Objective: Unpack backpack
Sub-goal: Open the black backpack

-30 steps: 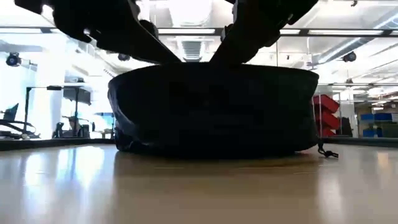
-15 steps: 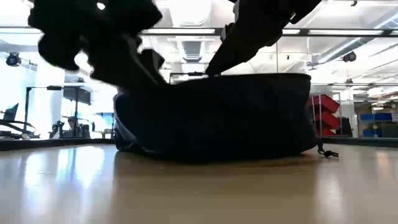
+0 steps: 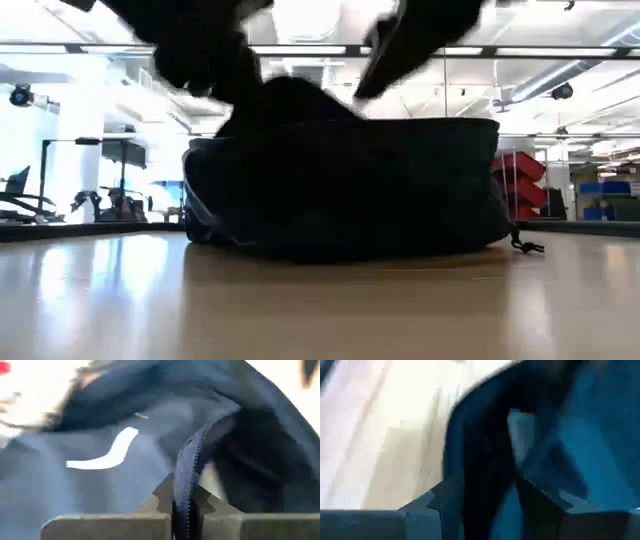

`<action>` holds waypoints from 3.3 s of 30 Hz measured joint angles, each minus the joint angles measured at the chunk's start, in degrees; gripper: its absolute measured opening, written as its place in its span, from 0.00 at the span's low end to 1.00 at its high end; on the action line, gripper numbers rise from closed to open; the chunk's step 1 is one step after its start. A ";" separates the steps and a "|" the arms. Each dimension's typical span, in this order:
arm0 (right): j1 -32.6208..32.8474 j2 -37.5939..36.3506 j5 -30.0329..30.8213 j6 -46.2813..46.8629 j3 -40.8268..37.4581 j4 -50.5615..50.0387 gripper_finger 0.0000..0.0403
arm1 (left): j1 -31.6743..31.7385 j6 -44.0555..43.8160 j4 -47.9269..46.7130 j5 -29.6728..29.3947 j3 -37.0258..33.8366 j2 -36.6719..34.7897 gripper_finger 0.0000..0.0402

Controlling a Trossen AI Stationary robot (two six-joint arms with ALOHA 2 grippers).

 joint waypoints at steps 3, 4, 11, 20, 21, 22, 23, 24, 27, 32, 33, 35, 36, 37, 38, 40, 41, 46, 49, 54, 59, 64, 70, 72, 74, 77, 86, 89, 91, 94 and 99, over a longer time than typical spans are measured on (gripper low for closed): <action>2.03 -1.74 7.30 -1.44 3.24 -5.86 0.42 | 1.90 4.32 -0.83 -12.14 0.67 -5.51 0.00; 2.44 -2.25 9.41 -2.47 3.39 -5.99 0.42 | 2.97 5.15 -0.64 -15.80 0.53 -7.44 0.00; 0.07 -2.16 11.83 -5.92 1.45 -1.14 0.42 | 22.29 -3.93 -0.32 -8.52 -2.33 -16.75 0.00; -10.78 1.74 13.10 -11.91 0.95 0.67 0.41 | 54.50 -13.13 0.37 20.42 -3.24 -18.81 0.00; -12.23 1.74 13.10 -12.57 0.89 1.67 0.41 | 57.01 -14.18 0.29 23.55 -3.68 -18.78 0.00; -13.72 1.71 13.15 -13.04 0.88 3.42 0.41 | 59.00 -15.00 0.19 26.67 -4.16 -18.61 0.00; -15.18 1.62 13.11 -14.03 0.88 5.20 0.41 | 60.56 -15.78 0.17 29.99 -4.67 -18.29 0.00; -16.62 1.61 13.00 -15.48 0.88 6.67 0.40 | 61.62 -16.36 0.21 32.57 -5.25 -17.88 0.00; -21.37 1.61 9.06 -19.69 0.88 12.01 0.37 | 62.43 -16.65 0.15 38.46 -7.69 -16.95 0.00; -30.17 1.67 -0.53 -19.59 0.64 16.60 0.32 | 61.78 -16.66 0.35 40.25 -12.32 -16.41 0.00; -31.71 1.67 -0.60 -19.32 0.62 16.75 0.30 | 61.58 -16.66 0.71 40.23 -13.27 -16.41 0.00; -34.79 1.58 -0.39 -19.86 0.60 17.00 0.28 | 61.46 -16.64 0.84 40.37 -14.73 -16.55 0.00; -36.27 1.47 -0.45 -20.16 0.66 17.10 0.26 | 61.42 -16.62 1.03 40.49 -15.29 -16.64 0.00; -37.76 1.39 -0.50 -20.42 0.86 17.15 0.25 | 61.32 -16.61 1.53 40.44 -15.79 -16.69 0.00; -39.31 1.39 -0.52 -20.70 1.06 17.55 0.23 | 61.30 -16.61 2.23 40.41 -16.32 -16.73 0.00; -42.49 1.38 -0.84 -20.79 1.08 18.72 0.20 | 61.23 -16.61 4.00 40.73 -17.45 -16.73 0.00; -43.97 1.37 -1.67 -20.73 1.08 18.77 0.19 | 61.21 -16.61 5.15 41.60 -17.99 -16.73 0.00; -50.27 2.16 -12.25 -16.90 0.55 19.82 0.11 | 61.21 -16.38 11.13 42.83 -19.86 -16.76 0.00; -52.54 3.23 -16.09 -15.45 0.15 19.56 0.08 | 61.32 -16.04 13.38 39.70 -20.75 -16.76 0.00; -54.53 4.55 -17.57 -14.82 0.14 19.72 0.04 | 61.36 -14.35 15.90 29.08 -22.82 -15.81 0.00; -55.02 6.74 -20.33 -14.65 -0.09 18.61 0.01 | 61.36 -15.81 20.82 29.67 -26.45 -13.19 0.00; -52.94 7.84 -21.94 -16.04 -0.12 16.40 0.00 | 61.10 -17.00 21.50 34.30 -29.41 -9.22 0.00; -45.89 4.29 -21.63 -23.10 0.25 19.78 0.00 | 60.62 -19.62 21.21 40.17 -32.32 -4.08 0.00; -43.17 4.05 -22.85 -24.50 0.33 22.78 0.00 | 59.35 -20.03 22.13 41.37 -32.71 -2.85 0.00; -41.65 4.88 -23.66 -24.75 0.32 24.59 0.00 | 57.14 -20.78 24.30 42.96 -33.13 -2.08 0.00; -41.86 7.59 -23.06 -24.41 1.40 25.25 0.00 | 52.58 -21.25 28.57 47.22 -33.36 -1.54 0.00; -45.34 15.50 -20.83 -18.01 5.15 23.27 0.00 | 39.28 -18.80 28.81 48.91 -32.88 -6.67 0.00; -45.14 14.19 -14.74 -18.69 5.90 18.74 0.00 | 38.00 -18.68 21.44 44.42 -32.90 -10.31 0.00; -43.93 11.94 -12.44 -19.68 6.14 16.06 0.00 | 37.91 -18.70 15.62 38.77 -32.95 -13.57 0.00; -40.99 7.12 -12.79 -20.34 6.20 9.09 0.00 | 37.91 -18.76 9.27 29.01 -32.95 -18.69 0.00; -31.88 0.65 -12.89 -20.21 5.66 -3.61 0.00 | 37.89 -16.81 6.04 19.43 -32.97 -26.97 0.00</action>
